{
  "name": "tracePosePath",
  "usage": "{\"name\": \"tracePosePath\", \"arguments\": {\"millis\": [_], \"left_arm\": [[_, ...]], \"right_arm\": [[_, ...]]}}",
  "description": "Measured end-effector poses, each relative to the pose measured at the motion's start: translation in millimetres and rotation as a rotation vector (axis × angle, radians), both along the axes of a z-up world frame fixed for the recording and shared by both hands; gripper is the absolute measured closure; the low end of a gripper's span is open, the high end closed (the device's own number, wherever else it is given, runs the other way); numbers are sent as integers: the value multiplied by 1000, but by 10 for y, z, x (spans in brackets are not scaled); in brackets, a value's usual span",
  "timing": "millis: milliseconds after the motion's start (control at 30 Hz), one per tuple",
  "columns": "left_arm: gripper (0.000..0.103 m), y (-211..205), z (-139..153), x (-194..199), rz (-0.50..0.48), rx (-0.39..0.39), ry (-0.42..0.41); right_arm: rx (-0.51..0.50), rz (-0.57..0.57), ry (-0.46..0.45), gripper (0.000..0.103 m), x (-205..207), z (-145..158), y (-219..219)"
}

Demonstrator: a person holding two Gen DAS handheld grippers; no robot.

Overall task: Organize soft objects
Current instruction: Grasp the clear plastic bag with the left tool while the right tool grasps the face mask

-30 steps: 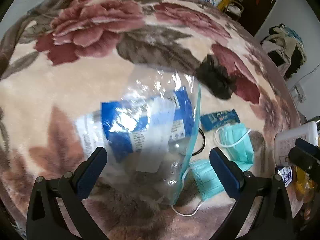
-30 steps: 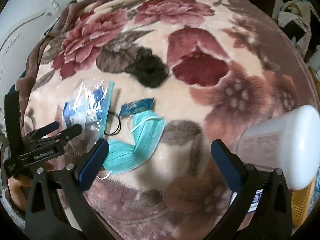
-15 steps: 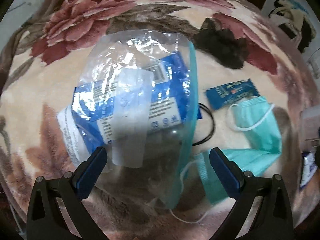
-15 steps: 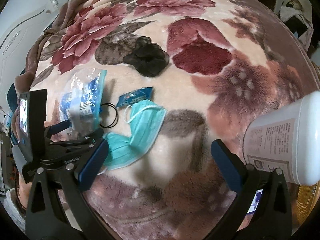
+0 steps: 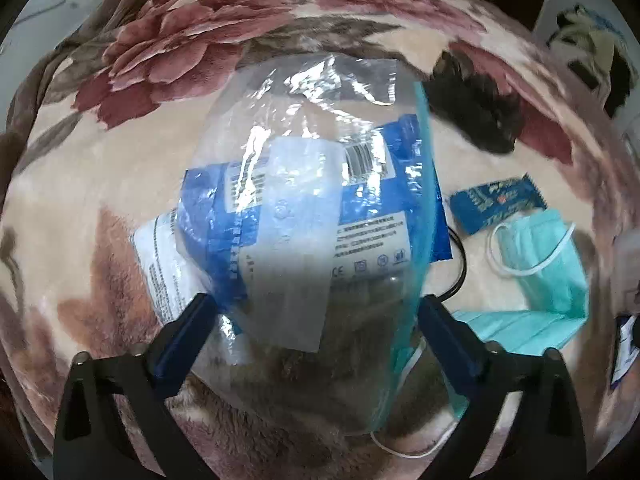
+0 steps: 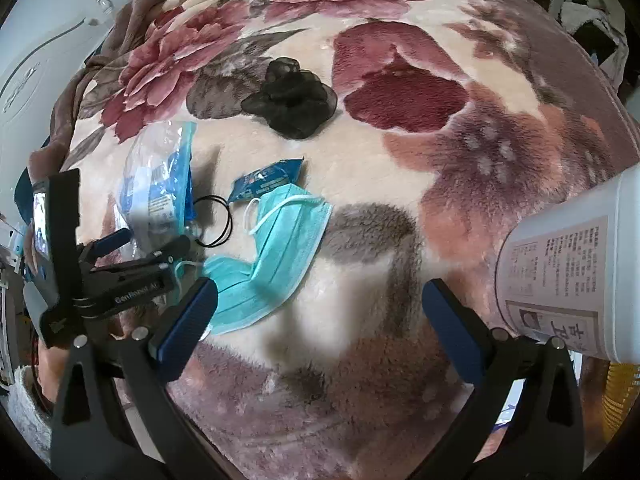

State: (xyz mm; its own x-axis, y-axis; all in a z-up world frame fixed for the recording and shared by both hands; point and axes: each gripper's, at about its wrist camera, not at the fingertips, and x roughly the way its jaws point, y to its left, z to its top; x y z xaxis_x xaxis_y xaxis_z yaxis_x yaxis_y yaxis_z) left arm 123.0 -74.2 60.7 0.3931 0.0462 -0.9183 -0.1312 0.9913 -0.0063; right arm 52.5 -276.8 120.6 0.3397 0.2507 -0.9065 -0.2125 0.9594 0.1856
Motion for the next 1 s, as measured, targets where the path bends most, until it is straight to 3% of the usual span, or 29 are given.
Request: {"name": "tracePosePath", "arguments": {"millis": [33, 100, 200, 333, 467, 867, 933, 1000], "left_arm": [[22, 13, 17, -17, 5, -14, -8], [55, 39, 53, -46, 8, -31, -13], [77, 89, 101, -71, 8, -60, -22], [87, 192, 190, -188, 18, -129, -50], [90, 341, 259, -309, 25, -206, -74], [90, 682, 356, -505, 75, -242, -87], [90, 709, 344, -514, 81, -244, -84], [90, 722, 336, -530, 85, -246, -82]], "right_arm": [[1, 1, 0, 0, -2, -2, 6], [-1, 2, 2, 0, -5, -10, 14], [2, 1, 5, 0, -15, -17, 23], [6, 6, 9, 0, -31, -30, 41], [11, 10, 22, 0, -38, -76, 95], [-38, 80, 60, 1, 138, -404, 561], [-13, 51, 93, 11, 181, -491, 553], [-2, 36, 135, 59, 201, -560, 540]]}}
